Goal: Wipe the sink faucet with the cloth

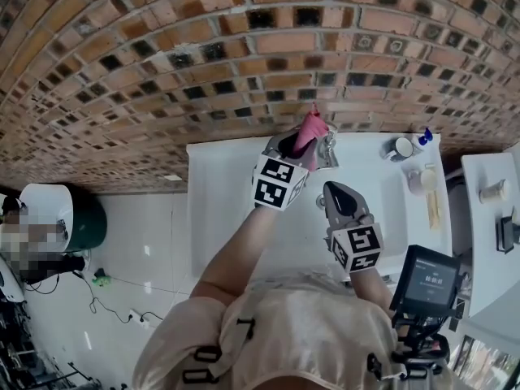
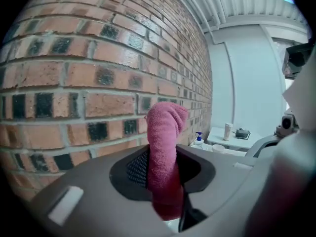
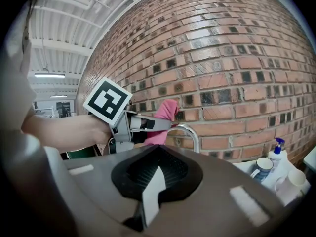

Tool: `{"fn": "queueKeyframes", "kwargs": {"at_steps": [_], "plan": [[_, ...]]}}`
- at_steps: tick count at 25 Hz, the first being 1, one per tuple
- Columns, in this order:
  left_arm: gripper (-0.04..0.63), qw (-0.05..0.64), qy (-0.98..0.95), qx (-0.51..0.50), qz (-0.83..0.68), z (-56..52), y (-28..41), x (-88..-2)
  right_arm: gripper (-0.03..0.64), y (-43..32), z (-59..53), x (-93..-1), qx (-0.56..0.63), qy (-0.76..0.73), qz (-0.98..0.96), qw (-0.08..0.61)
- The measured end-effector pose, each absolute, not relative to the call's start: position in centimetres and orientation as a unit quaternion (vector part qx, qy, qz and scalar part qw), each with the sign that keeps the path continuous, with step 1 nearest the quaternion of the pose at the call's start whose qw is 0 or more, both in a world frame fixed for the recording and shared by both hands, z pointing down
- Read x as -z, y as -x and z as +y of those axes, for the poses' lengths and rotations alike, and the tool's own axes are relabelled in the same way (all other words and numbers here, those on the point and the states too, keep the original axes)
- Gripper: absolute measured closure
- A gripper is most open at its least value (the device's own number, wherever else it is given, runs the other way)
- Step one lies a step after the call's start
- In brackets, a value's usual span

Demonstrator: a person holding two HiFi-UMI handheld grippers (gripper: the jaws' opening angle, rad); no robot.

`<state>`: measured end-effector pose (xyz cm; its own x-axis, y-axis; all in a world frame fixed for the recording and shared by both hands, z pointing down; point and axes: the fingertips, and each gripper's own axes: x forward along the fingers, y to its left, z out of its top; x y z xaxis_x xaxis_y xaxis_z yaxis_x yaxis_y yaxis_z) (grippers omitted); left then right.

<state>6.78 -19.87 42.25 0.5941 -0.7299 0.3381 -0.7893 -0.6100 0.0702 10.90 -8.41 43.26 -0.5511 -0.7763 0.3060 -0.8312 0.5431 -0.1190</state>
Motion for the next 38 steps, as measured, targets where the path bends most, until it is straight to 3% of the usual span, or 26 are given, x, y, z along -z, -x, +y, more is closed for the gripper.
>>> {"fn": "queueKeyframes", "kwargs": {"at_steps": [15, 23, 27, 33, 38], "plan": [[0.485, 0.167, -0.876, -0.214, -0.398, -21.8, -12.5, -50.8, 0.629, -17.5, -9.0, -45.6, -0.153, -0.500, -0.844, 0.122], [0.485, 0.194, -0.851, -0.265, -0.411, -22.3, -11.4, -57.0, 0.629, -18.9, -9.7, -46.0, -0.157, -0.504, -0.840, 0.124], [0.485, 0.192, -0.859, -0.238, -0.410, -21.5, -11.8, -54.9, 0.629, -19.1, -10.1, -45.9, -0.157, -0.506, -0.840, 0.120], [0.485, 0.154, -0.880, -0.119, -0.434, -19.8, -10.6, -45.6, 0.629, -16.9, -9.9, -45.2, -0.148, -0.482, -0.855, 0.118], [0.485, 0.151, -0.868, -0.121, -0.458, -20.4, -8.3, -44.7, 0.629, -14.9, -9.3, -44.9, -0.144, -0.460, -0.868, 0.120]]}}
